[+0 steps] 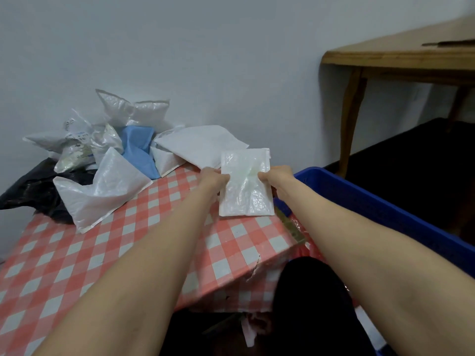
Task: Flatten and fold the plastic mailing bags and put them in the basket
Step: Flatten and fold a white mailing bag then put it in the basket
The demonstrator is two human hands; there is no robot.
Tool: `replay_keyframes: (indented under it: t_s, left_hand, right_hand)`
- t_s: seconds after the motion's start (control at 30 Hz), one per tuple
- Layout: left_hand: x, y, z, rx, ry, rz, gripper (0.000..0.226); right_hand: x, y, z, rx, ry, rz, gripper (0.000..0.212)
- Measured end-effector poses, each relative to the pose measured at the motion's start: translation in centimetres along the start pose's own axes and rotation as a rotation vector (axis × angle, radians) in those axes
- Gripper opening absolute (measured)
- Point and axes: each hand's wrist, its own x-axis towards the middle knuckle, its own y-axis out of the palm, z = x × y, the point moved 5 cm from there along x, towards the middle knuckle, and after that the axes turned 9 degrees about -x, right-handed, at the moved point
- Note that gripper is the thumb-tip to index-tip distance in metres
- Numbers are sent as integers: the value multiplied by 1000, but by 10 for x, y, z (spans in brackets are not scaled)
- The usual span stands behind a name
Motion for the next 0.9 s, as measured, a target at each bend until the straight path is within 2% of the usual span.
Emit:
replay_keyframes:
  t_s: [0.13,0.27,0.37,0.53,0.7,0.8,0.9]
  left_hand:
    - [-1,41,-18,151,83,16,11]
    - [0,89,-23,224,110,87,24]
    - [0,124,-22,291,109,100,32]
    - [-6,177,-14,381,95,173,30]
    - [-6,224,4,465,79,241,35]
    - [-4,245,17,519,59,270,37]
    - [-4,267,30,538,29,305,23]
  right_hand:
    - [10,-42,-15,3,34,-86,22]
    - [21,-83,-36,-2,92,-174,36]
    - [27,-108,-58,22,114,-209,36]
    - [37,-144,-100,44,203,-324,8]
    - [53,-161,-144,247,321,-346,12]
    - [62,-166,-171,273,360,-374,6]
    - [70,-167,-198,310,393,-398,4]
